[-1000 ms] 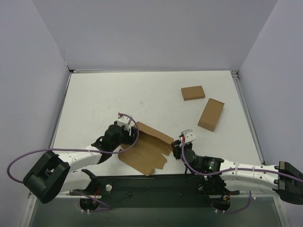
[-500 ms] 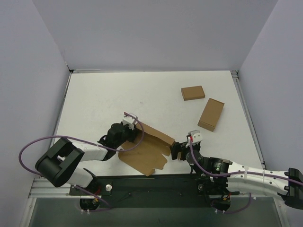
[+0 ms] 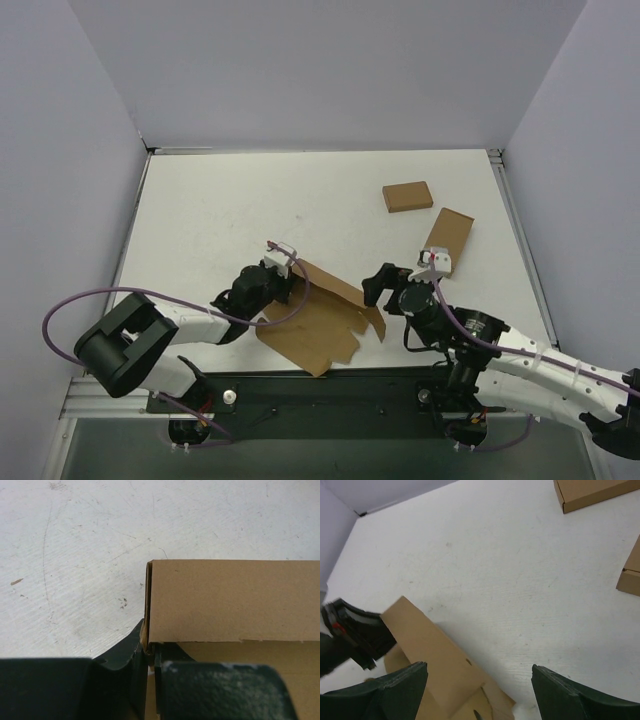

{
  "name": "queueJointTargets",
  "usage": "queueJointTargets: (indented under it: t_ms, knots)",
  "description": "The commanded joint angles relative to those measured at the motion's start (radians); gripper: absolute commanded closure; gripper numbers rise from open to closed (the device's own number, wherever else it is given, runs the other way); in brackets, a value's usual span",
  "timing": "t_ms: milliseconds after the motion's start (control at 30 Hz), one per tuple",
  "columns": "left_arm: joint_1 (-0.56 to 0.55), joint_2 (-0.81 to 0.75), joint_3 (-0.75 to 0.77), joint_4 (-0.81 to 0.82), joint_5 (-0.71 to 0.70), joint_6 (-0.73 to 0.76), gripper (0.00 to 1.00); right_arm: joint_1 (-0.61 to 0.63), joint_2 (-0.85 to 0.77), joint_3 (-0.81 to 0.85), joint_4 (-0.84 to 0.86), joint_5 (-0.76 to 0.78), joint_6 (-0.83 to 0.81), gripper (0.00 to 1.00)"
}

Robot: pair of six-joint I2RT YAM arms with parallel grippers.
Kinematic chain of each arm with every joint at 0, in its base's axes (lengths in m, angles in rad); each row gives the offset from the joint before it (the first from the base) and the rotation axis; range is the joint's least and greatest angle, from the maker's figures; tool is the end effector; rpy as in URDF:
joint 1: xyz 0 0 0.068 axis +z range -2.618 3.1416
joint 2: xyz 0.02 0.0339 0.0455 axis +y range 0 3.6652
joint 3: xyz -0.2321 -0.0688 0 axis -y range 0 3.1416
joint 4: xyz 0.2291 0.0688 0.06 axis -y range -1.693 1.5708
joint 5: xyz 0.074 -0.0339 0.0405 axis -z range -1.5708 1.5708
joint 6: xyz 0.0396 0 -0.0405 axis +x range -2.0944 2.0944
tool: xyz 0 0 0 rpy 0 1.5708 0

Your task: Fold the paper box

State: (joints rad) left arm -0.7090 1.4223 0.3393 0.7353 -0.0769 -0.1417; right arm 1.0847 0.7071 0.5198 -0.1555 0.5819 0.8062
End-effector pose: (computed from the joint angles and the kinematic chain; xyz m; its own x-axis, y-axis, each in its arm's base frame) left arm 0.1938 -0.1622 0.1301 -0.3400 0.1061 -0.9344 0.5518 0.8271 -0.1069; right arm 0.1036 0.1496 0.2446 -0.4672 0.4062 -0.7853 -0.2306 0.8015 0.5518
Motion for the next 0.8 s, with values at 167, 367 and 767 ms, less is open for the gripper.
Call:
queueJointTargets:
  t_ms: [167, 367, 767]
  knots:
    - [-0.078, -0.056, -0.002, -0.023, -0.271, -0.007, 0.97, -0.265, 0.182, 0.184, -0.090, -0.364, 0.307, 0.14]
    - [-0.106, -0.051, 0.018, -0.048, -0.342, -0.004, 0.98, -0.282, 0.256, 0.212, -0.049, -0.432, 0.370, 0.20]
    - [-0.107, -0.080, 0.009, -0.059, -0.366, -0.018, 0.98, -0.264, 0.394, 0.241, 0.074, -0.482, 0.377, 0.35]
